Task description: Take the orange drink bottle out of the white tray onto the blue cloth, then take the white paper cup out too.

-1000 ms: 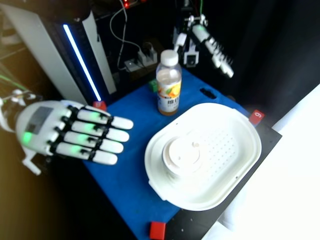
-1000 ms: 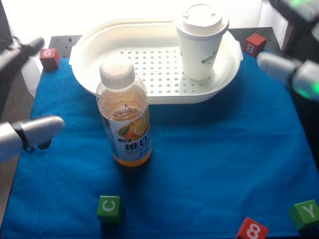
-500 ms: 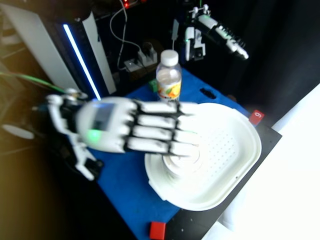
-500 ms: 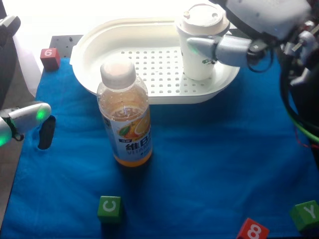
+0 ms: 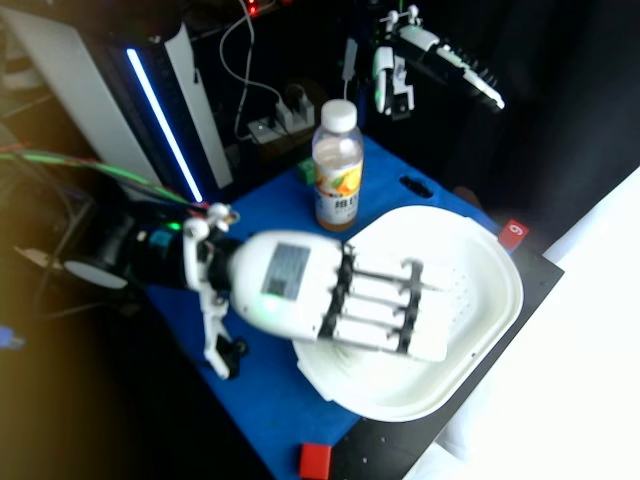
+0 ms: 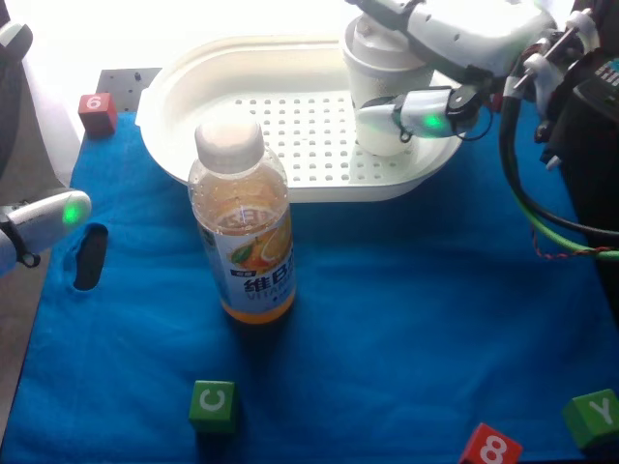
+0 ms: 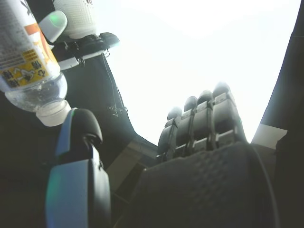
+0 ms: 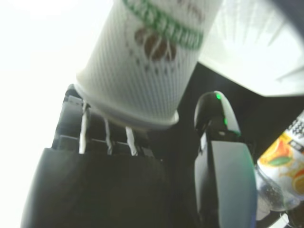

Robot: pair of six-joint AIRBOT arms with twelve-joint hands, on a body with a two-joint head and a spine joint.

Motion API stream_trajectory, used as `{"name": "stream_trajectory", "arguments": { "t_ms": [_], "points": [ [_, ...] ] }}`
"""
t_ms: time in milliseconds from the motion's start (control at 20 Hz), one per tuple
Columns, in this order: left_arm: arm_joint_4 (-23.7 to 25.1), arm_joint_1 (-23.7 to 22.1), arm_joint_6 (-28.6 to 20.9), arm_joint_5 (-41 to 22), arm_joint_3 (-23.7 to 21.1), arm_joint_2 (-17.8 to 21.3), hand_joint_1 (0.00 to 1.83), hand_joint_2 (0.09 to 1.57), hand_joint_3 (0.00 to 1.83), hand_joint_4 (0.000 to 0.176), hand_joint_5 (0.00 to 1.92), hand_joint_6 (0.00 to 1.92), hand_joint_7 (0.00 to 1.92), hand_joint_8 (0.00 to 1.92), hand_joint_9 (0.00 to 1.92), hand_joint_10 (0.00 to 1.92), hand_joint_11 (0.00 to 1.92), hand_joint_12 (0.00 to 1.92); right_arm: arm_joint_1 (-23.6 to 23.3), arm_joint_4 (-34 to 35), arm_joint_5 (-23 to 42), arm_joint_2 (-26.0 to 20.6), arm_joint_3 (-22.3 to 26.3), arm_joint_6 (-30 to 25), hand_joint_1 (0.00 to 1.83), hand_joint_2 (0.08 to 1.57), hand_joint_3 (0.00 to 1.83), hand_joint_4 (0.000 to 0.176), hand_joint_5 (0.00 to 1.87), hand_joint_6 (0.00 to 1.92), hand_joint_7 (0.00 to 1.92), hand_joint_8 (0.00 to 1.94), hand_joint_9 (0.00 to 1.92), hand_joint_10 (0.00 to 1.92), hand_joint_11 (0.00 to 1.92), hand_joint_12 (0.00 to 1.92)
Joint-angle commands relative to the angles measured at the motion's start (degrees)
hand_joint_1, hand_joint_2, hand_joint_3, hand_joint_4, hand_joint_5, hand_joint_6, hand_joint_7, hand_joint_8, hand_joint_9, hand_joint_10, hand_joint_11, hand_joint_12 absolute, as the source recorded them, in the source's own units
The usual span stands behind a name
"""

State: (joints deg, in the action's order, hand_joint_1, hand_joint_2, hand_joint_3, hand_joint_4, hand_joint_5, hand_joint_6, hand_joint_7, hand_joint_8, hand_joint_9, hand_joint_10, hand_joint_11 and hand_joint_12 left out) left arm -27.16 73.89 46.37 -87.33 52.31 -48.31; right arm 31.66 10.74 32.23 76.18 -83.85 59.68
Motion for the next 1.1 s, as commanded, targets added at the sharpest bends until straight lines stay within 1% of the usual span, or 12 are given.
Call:
{"name": "stream_trajectory", "arguments": {
  "t_ms": [0,50,100,200,300,400,600,650,800,900,1000,1050],
  "points": [
    [0.21,-0.26,-0.24,-7.68,0.11,0.32,0.67,1.11,0.01,0.053,0.02,0.01,0.00,0.00,0.00,0.00,0.00,0.00,-1.13,-0.45,6.79,0.07,0.00,-0.09,0.77,1.16,0.00,0.000,0.09,0.01,0.04,0.00,0.05,0.00,0.00,0.30],
    [0.09,-0.19,-0.25,-7.82,0.08,0.30,0.67,1.11,0.01,0.057,0.03,0.01,0.00,0.00,0.00,0.00,0.00,0.00,-1.13,-0.45,6.79,0.07,0.25,-0.10,0.87,1.18,0.00,0.000,0.27,0.11,0.25,0.03,0.27,0.12,0.00,1.07],
    [-0.06,-0.12,-0.25,-7.93,0.05,0.29,0.65,1.11,0.01,0.063,0.03,0.01,0.00,0.00,0.00,0.00,0.00,0.00,-1.13,-0.45,6.80,0.07,0.50,-0.10,0.96,1.19,0.00,0.000,0.22,0.67,0.43,0.39,0.42,0.92,0.32,1.62],
    [-0.37,0.16,-0.28,-8.25,-0.04,0.26,0.63,1.12,0.01,0.054,0.03,0.01,0.00,0.00,0.00,0.00,0.00,0.00,-1.13,-0.48,6.82,0.07,0.99,-0.10,0.94,1.23,0.01,0.000,0.03,1.40,0.28,1.17,0.39,1.55,0.48,1.89],
    [-0.77,0.55,-0.49,-8.70,-0.13,-0.01,0.64,1.13,0.02,0.066,0.03,0.01,0.00,0.00,0.00,0.00,0.00,0.00,-1.15,-1.04,7.50,-0.53,2.22,-0.13,0.85,1.24,0.01,0.000,0.02,1.50,0.19,1.32,0.35,1.73,0.50,1.92],
    [-0.99,0.69,-0.58,-8.97,-0.12,-0.17,0.62,1.13,0.01,0.073,0.04,0.01,0.00,0.00,0.00,0.00,0.06,0.03,-1.56,-2.37,9.86,-2.25,4.32,-0.30,0.92,1.22,0.00,0.000,0.09,1.45,0.22,1.24,0.39,1.61,0.50,1.92],
    [-1.42,0.90,-0.59,-9.32,-0.16,-0.16,0.58,1.09,0.00,0.141,0.00,0.00,0.00,0.00,0.00,0.00,0.02,0.03,-1.88,-7.16,18.39,-7.34,10.41,-2.80,0.96,1.20,0.00,0.000,0.07,1.54,0.23,1.51,0.31,1.76,0.34,1.92],
    [-1.51,0.96,-0.60,-9.41,-0.18,-0.16,0.56,1.07,0.01,0.162,0.00,0.00,0.00,0.00,0.00,0.00,0.00,0.15,-1.89,-8.39,20.86,-8.84,12.12,-3.50,0.97,1.21,0.00,0.000,0.02,1.55,0.18,1.58,0.40,1.87,0.59,1.92],
    [-1.66,1.14,-0.66,-9.57,-0.27,-0.16,0.56,1.05,0.00,0.130,0.01,0.00,0.00,0.00,0.00,0.00,0.00,0.24,-1.88,-12.42,27.10,-12.03,17.63,-5.09,1.01,1.20,0.00,0.000,0.05,1.48,0.22,1.55,0.47,1.85,0.70,1.92],
    [-1.97,1.45,-0.81,-9.88,-0.32,-0.17,0.58,1.04,0.00,0.100,0.03,0.01,0.00,0.00,0.00,0.00,0.00,0.28,-0.56,-14.73,30.43,-15.27,20.75,-8.27,0.98,1.22,0.00,0.000,0.00,1.54,0.17,1.47,0.35,1.74,0.57,1.92],
    [-2.24,1.90,-1.13,-10.31,-0.47,-0.19,0.59,1.04,0.00,0.108,0.03,0.00,0.00,0.00,0.00,0.00,0.00,0.25,2.62,-16.94,32.25,-17.31,22.39,-12.00,0.97,1.22,0.01,0.000,0.03,1.50,0.18,1.43,0.28,1.73,0.41,1.92],
    [-2.34,2.21,-1.18,-10.75,-0.66,-0.21,0.62,1.07,0.00,0.082,0.04,0.00,0.00,0.00,0.00,0.00,0.00,0.13,4.31,-17.39,32.33,-18.58,23.46,-12.30,0.88,1.23,0.01,0.000,0.06,1.41,0.20,1.49,0.26,1.73,0.33,1.92]
  ]
}}
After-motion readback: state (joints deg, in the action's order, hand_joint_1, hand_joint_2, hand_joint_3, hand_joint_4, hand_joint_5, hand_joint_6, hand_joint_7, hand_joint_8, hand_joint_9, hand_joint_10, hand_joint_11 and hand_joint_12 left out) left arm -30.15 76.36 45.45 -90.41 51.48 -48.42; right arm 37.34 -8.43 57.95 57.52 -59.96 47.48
